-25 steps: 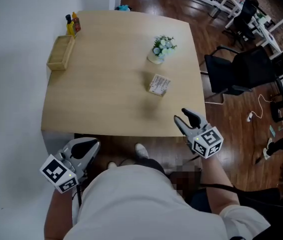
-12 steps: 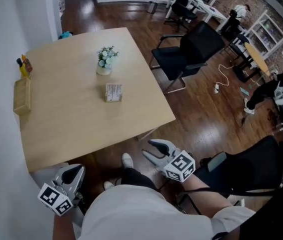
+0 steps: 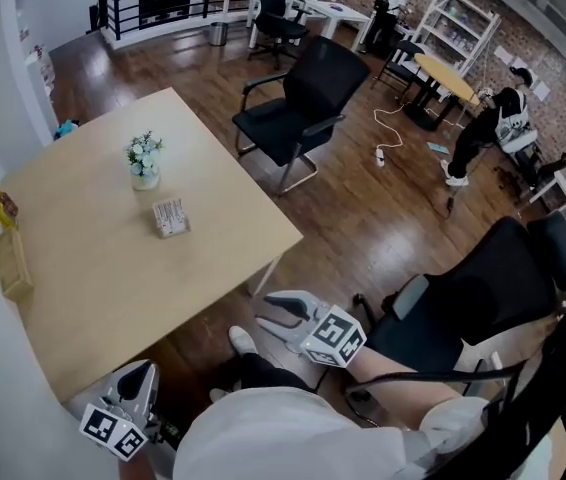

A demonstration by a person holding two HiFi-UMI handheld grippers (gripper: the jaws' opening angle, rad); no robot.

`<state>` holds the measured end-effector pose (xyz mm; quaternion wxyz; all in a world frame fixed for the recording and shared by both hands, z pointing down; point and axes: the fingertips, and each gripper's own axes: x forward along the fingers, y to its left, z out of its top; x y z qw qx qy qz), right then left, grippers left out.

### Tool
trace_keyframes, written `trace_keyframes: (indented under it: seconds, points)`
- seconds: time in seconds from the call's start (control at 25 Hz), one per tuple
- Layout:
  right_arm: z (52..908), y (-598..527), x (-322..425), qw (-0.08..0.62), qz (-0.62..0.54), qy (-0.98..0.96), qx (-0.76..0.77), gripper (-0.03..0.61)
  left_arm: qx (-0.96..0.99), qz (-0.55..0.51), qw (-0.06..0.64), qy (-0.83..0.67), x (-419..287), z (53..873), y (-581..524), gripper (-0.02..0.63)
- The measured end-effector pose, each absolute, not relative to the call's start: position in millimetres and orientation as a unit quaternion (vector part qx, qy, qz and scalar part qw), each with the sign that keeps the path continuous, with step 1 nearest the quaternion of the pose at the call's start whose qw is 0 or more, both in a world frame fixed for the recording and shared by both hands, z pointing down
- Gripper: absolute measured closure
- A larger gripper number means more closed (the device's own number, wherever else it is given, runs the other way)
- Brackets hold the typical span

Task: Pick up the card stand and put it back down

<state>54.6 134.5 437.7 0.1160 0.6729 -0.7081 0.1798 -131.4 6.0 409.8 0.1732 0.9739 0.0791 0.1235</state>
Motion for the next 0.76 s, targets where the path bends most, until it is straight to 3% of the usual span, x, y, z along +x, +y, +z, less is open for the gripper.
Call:
trace_keyframes:
  seconds: [0.76]
  points:
    - [439, 127, 44, 0.121, 0.17, -0.727, 0.654, 0.411, 0.974, 0.126, 0.176, 0.062, -141, 416, 13, 0.611]
